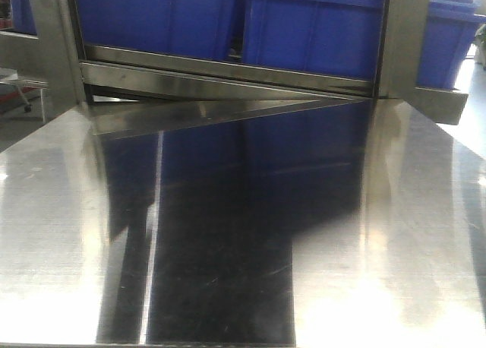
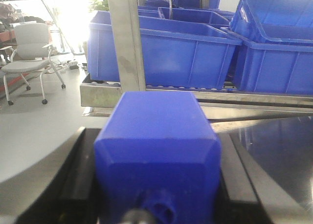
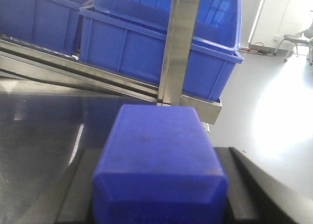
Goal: Pick and sort blue part to right shelf
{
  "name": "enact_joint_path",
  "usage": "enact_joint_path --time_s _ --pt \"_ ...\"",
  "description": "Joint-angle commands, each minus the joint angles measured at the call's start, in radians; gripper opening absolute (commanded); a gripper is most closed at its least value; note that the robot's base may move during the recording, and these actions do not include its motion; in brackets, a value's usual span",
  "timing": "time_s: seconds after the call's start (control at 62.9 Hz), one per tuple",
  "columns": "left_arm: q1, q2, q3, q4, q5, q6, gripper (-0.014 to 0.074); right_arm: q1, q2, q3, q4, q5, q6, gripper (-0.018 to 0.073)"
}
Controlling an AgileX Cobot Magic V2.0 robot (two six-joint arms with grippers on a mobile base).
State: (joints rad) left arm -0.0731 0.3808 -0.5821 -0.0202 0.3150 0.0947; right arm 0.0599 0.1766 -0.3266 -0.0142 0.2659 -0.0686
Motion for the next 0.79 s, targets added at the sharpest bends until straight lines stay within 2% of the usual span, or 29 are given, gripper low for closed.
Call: enact_joint_path --time_s 0.0,0.779 --pt "-0.001 0.007 -0.027 -0.001 -0.092 0.001 0.0207 -0.007 0.008 -0.029 -0.001 -0.089 -0.003 0.0398" --pt "-0.001 0.007 -0.027 -0.001 -0.092 0.001 0.0207 -0.007 0.008 -0.029 -0.001 -0.089 -0.003 0.0398"
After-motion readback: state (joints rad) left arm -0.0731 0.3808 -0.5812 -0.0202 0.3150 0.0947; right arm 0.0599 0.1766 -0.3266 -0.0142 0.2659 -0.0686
